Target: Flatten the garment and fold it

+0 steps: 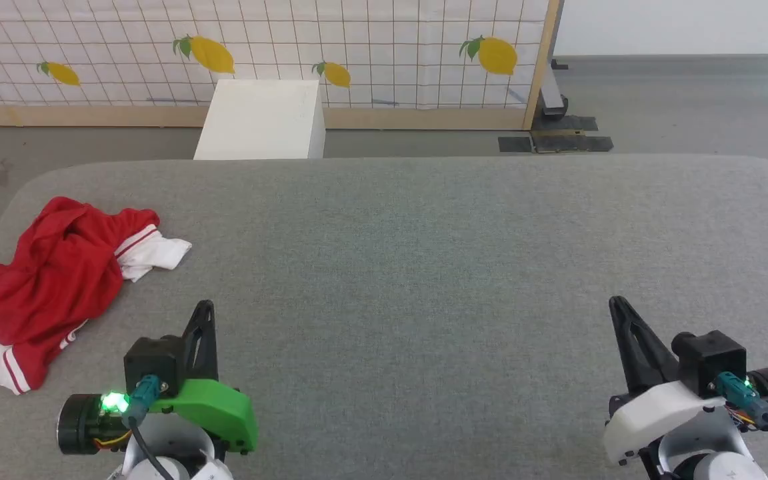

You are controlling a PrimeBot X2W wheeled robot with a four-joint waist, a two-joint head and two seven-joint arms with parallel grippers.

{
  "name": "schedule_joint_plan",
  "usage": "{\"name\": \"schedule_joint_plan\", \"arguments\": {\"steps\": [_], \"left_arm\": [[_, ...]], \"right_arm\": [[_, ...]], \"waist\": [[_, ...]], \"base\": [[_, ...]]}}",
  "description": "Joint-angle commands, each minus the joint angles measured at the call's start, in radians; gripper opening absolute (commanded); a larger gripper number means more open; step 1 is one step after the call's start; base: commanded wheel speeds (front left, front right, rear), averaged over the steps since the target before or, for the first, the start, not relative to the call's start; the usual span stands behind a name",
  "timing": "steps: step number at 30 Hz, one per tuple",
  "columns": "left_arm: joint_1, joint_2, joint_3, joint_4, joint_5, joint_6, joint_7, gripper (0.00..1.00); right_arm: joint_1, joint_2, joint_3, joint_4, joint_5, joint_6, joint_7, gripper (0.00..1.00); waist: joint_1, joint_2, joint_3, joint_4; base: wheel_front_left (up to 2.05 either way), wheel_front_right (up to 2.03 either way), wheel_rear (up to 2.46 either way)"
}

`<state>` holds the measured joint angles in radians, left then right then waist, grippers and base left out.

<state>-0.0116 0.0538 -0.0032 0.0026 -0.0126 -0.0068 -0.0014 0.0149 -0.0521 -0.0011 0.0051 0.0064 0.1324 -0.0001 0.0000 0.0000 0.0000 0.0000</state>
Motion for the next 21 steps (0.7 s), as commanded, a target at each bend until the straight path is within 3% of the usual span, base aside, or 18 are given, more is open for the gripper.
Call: {"name": "schedule_joint_plan", "arguments": {"steps": [1, 16, 17, 21], "left_arm": [[0.012, -0.004, 0.003, -0.003, 0.013, 0.007, 0.001, 0.00], [0.012, -0.004, 0.003, -0.003, 0.013, 0.007, 0.001, 0.00], [0.000, 0.000, -0.001, 0.000, -0.001, 0.000, 0.000, 1.00], [-0.001, 0.000, -0.004, 0.001, -0.005, 0.001, -0.001, 1.00]], "right_arm": [[-0.015, 0.002, 0.001, -0.005, -0.006, -0.002, 0.000, 0.00], [-0.015, 0.002, 0.001, -0.005, -0.006, -0.002, 0.000, 0.00], [0.000, 0.000, 0.000, 0.000, 0.000, 0.000, 0.000, 1.00], [0.000, 0.000, -0.001, 0.001, 0.002, 0.000, -0.001, 1.00]], "waist": [[0.0000, 0.0000, 0.000, 0.000], [0.0000, 0.0000, 0.000, 0.000], [0.0000, 0.0000, 0.000, 0.000], [0.0000, 0.0000, 0.000, 0.000]], "base": [[0.00, 0.00, 0.00], [0.00, 0.00, 0.00], [0.00, 0.00, 0.00], [0.00, 0.00, 0.00]]}}
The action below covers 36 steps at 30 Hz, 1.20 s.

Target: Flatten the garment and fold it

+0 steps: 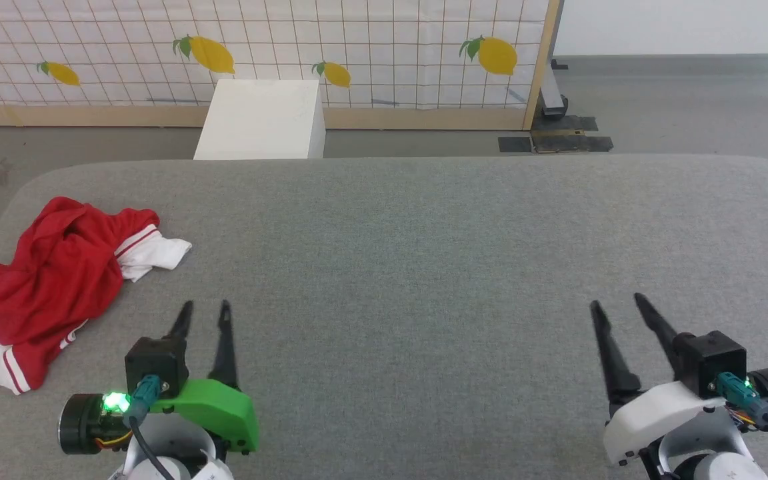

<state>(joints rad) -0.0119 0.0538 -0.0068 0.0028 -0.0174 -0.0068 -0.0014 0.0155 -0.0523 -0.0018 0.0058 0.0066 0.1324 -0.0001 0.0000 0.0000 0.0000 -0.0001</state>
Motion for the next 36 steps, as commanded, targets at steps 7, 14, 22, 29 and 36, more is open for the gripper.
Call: {"name": "schedule_joint_plan", "arguments": {"steps": [7, 14, 22, 29, 36], "left_arm": [[-0.009, 0.000, -0.011, 0.015, -0.008, 0.012, -0.015, 1.00], [-0.016, 0.002, -0.017, 0.031, -0.016, 0.024, -0.030, 1.00], [-0.021, 0.005, -0.022, 0.044, -0.027, 0.038, -0.047, 1.00], [-0.023, 0.009, -0.028, 0.055, -0.037, 0.050, -0.061, 1.00], [-0.023, 0.013, -0.030, 0.065, -0.047, 0.065, -0.076, 1.00]], "right_arm": [[-0.003, 0.000, -0.006, 0.008, 0.011, 0.000, -0.012, 1.00], [-0.006, 0.000, -0.008, 0.017, 0.017, 0.000, -0.023, 1.00], [-0.010, 0.000, -0.007, 0.026, 0.024, 0.000, -0.034, 1.00], [-0.013, 0.000, -0.009, 0.035, 0.033, 0.000, -0.045, 1.00], [-0.020, 0.001, -0.003, 0.046, 0.045, 0.000, -0.055, 1.00]], "waist": [[0.0000, 0.0000, 0.000, 0.006], [0.0000, 0.0000, 0.000, 0.030], [0.0000, 0.0000, -0.001, 0.078], [0.0000, 0.0000, -0.003, 0.132], [0.0000, 0.0000, -0.003, 0.188]], "base": [[0.00, 0.00, 0.00], [0.00, 0.00, 0.00], [0.00, 0.00, 0.00], [0.00, 0.00, 0.00], [0.00, 0.00, 0.00]]}}
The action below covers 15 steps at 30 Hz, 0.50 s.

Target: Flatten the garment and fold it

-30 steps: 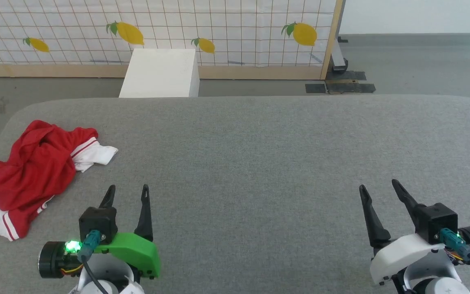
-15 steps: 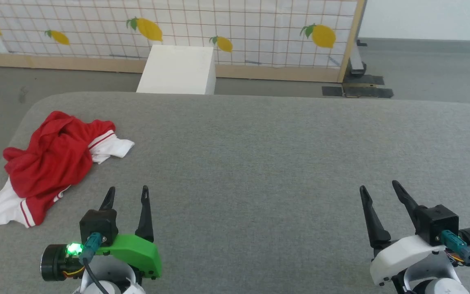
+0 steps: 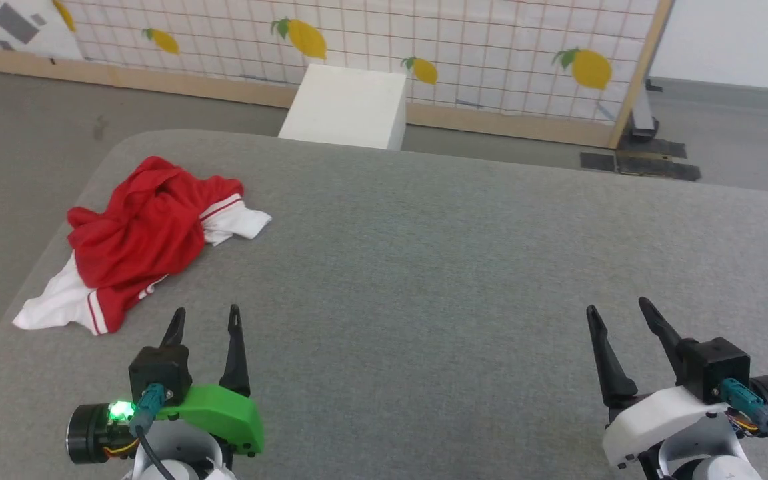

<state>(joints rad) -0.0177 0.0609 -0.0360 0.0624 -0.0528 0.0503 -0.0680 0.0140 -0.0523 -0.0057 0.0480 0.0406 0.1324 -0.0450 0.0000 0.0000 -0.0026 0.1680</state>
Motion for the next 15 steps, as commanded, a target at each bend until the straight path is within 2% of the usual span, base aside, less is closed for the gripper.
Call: {"name": "schedule_joint_plan", "arguments": {"steps": [1, 15], "left_arm": [[-0.017, 0.007, -0.001, 0.007, -0.013, 0.009, -0.011, 1.00], [-0.003, 0.019, 0.007, 0.010, -0.035, 0.042, -0.041, 1.00]], "right_arm": [[-0.019, 0.001, 0.001, 0.005, 0.012, -0.001, -0.011, 1.00], [-0.022, 0.001, 0.016, 0.031, 0.035, -0.001, -0.034, 1.00]], "waist": [[0.0000, 0.0000, -0.001, 0.026], [0.0000, 0.0000, -0.010, 0.111]], "base": [[0.00, 0.00, 0.00], [0.00, 0.00, 0.00]]}}
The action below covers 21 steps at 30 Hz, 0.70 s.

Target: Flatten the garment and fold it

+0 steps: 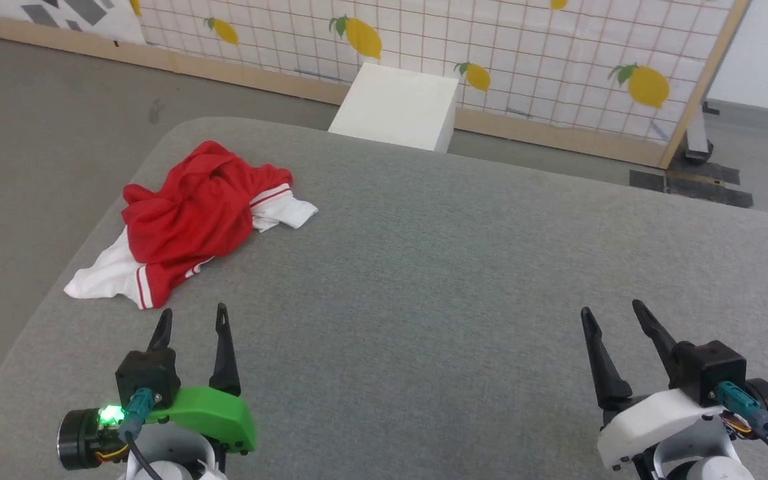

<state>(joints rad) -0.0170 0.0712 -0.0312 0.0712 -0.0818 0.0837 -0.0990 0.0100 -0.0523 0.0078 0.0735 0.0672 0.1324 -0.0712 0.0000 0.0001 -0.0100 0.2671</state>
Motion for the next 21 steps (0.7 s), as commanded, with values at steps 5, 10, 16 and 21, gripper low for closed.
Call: {"name": "schedule_joint_plan", "arguments": {"steps": [5, 10, 16, 21], "left_arm": [[0.004, 0.014, 0.006, -0.002, -0.014, 0.019, -0.022, 1.00], [0.007, 0.017, 0.008, 0.000, -0.021, 0.027, -0.032, 1.00], [0.011, 0.017, 0.010, 0.002, -0.029, 0.039, -0.044, 1.00], [0.017, 0.013, 0.003, -0.005, -0.031, 0.055, -0.055, 1.00]], "right_arm": [[-0.022, 0.001, 0.007, 0.016, 0.019, -0.001, -0.017, 1.00], [-0.024, 0.001, 0.008, 0.024, 0.027, -0.001, -0.025, 1.00], [-0.028, 0.001, 0.009, 0.034, 0.037, -0.001, -0.036, 1.00], [-0.032, 0.001, 0.010, 0.039, 0.041, -0.001, -0.042, 1.00]], "waist": [[0.0000, -0.0001, -0.004, 0.042], [0.0000, -0.0001, -0.002, 0.067], [0.0000, -0.0001, 0.002, 0.097], [0.0000, -0.0001, 0.008, 0.125]], "base": [[0.00, 0.00, 0.00], [0.00, 0.00, 0.00], [0.00, 0.00, 0.00], [0.00, 0.00, 0.00]]}}
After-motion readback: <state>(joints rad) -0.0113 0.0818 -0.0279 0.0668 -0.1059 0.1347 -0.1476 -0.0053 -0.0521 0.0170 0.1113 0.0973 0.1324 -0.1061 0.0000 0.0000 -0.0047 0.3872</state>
